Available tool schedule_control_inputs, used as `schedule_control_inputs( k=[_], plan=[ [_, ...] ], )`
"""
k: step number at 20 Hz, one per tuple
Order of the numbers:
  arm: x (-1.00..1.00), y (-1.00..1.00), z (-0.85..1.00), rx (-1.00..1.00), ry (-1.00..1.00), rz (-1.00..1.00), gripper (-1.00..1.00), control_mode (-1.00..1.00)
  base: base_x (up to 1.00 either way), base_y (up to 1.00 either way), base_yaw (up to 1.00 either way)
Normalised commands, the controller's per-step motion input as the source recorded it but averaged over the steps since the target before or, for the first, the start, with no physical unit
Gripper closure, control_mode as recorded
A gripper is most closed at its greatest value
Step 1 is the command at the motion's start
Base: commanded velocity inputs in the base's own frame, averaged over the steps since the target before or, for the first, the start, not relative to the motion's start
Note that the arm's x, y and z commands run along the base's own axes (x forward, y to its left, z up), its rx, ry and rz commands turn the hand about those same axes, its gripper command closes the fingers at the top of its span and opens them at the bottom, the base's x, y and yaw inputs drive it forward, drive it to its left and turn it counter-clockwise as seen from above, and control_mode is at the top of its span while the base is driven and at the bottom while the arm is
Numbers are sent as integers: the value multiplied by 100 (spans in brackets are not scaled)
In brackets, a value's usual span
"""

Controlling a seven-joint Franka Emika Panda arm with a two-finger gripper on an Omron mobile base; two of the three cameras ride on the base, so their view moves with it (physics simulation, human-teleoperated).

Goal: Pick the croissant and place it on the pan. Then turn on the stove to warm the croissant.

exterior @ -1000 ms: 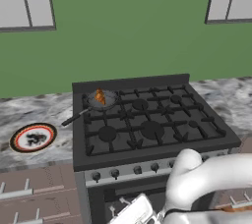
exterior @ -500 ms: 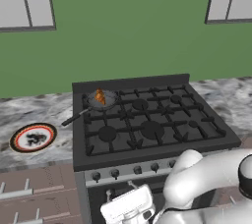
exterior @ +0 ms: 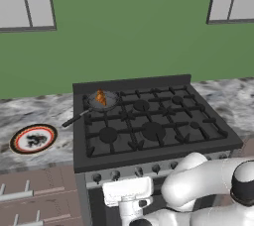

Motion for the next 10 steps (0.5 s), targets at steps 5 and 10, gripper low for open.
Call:
schedule_control_inputs(
  k=[5,10],
  plan=[
    [62,-21,-1,20,0,-3,-100,-100,0,0,0],
    [-1,-2,-36,25,3,-1,-100,-100,0,0,0]
  ],
)
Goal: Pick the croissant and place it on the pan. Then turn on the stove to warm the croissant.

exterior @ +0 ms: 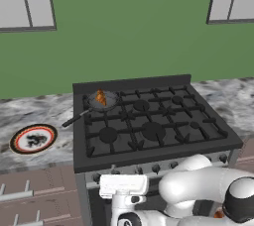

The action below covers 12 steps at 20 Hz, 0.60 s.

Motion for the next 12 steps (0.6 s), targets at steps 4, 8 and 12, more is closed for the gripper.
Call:
schedule_control_inputs(
  k=[4,8,12],
  plan=[
    [-95,24,-94,41,30,6,-100,-100,0,0,0],
    [-56,9,-80,44,36,8,-100,-100,0,0,0],
    [22,-1,-4,14,6,1,-100,-100,0,0,0]
  ],
)
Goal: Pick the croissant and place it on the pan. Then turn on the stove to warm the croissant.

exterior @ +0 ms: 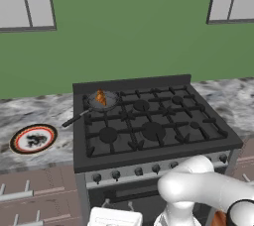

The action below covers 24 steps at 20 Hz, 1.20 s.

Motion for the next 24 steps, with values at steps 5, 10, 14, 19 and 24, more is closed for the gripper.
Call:
schedule_control_inputs(
  k=[5,10,14,19,24],
  plan=[
    [36,-5,33,27,26,7,-100,-100,0,0,0],
    [14,-3,0,2,0,1,-100,-100,0,0,0],
    [89,-43,-1,11,0,11,-100,-100,0,0,0],
    [52,-22,0,7,0,7,-100,-100,0,0,0],
    [26,0,-1,0,0,1,-100,-100,0,0,0]
  ],
)
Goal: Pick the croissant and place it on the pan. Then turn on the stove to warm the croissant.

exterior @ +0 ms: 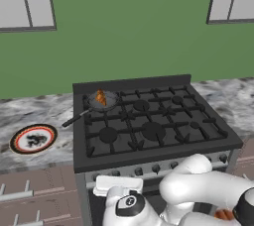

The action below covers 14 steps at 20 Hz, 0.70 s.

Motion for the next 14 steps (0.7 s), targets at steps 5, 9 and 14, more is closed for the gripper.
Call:
schedule_control_inputs(
  k=[5,9,14],
  plan=[
    [4,19,-12,0,0,7,-100,-100,0,0,0],
    [-2,34,-28,0,0,9,-100,-100,0,0,0],
    [-1,22,-16,0,0,8,-100,-100,0,0,0]
  ],
)
